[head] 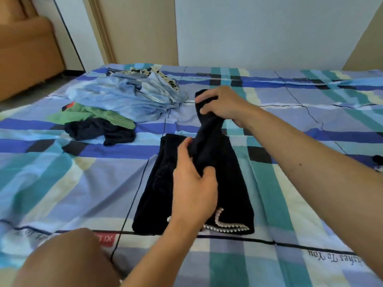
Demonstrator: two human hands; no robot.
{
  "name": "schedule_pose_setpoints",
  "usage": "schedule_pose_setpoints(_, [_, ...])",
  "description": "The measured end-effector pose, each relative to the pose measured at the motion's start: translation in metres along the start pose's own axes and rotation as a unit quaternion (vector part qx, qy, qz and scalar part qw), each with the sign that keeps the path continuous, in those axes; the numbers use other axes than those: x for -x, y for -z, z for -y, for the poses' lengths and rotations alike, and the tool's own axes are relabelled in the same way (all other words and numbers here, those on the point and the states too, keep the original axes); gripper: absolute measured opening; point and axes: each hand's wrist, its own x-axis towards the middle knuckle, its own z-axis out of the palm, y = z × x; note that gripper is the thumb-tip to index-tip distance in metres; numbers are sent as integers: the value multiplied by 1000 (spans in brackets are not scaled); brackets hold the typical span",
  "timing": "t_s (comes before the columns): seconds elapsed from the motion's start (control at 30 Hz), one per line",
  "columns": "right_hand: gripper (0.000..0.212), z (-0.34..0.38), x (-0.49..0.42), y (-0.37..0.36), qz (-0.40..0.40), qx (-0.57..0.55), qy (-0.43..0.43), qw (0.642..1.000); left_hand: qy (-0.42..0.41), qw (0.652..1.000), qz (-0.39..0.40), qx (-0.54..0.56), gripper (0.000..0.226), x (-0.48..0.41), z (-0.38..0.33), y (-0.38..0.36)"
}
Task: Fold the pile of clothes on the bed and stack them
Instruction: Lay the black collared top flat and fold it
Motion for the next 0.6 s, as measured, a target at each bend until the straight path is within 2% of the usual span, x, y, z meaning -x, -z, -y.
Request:
schedule_pose_setpoints(0.07, [46, 8, -5, -41, 76, -46, -11, 996, 91, 995, -25, -35, 49, -2, 14, 34])
schedule_pose_setpoints(0.1, [52, 4, -6, -62, 108, -45, -21, 993, 148, 987, -11, -60, 46, -3, 20, 53])
schedule_pose_setpoints(0.17, [58, -21, 0, -86, 142, 45, -15, 989, 220, 961, 47, -162, 60, -7, 24, 80])
schedule_pose_setpoints(0.2, [59, -35, 4, -95, 151, 93, -2, 984, 223, 943, 60, -239, 71, -9, 25, 92])
schedule_pose_setpoints(0.27, [55, -64, 13, -104, 160, 131, 24, 978, 145, 912, 27, -383, 74, -15, 25, 99])
schedule_pose_setpoints(0.33, [51, -79, 20, -102, 148, 118, 53, 980, -13, 914, 6, -404, 62, -21, 15, 90])
schedule_pose_setpoints(0.4, [48, -85, 22, -93, 112, 110, 92, 983, -140, 912, 86, -375, 51, -32, 15, 69])
schedule_pose_setpoints(0.43, [47, -89, 23, -88, 98, 123, 102, 982, -166, 896, 139, -387, 49, -39, 22, 58])
schedule_pose_setpoints(0.5, [50, -102, 29, -79, 91, 199, 78, 973, -142, 844, 220, -467, 55, -57, 46, 42])
schedule_pose_setpoints(0.57, [56, -121, 43, -75, 106, 285, 1, 953, -79, 794, 257, -545, 69, -79, 76, 40])
schedule_pose_setpoints(0.6, [59, -130, 51, -77, 108, 302, -26, 947, -54, 780, 261, -565, 73, -88, 89, 42])
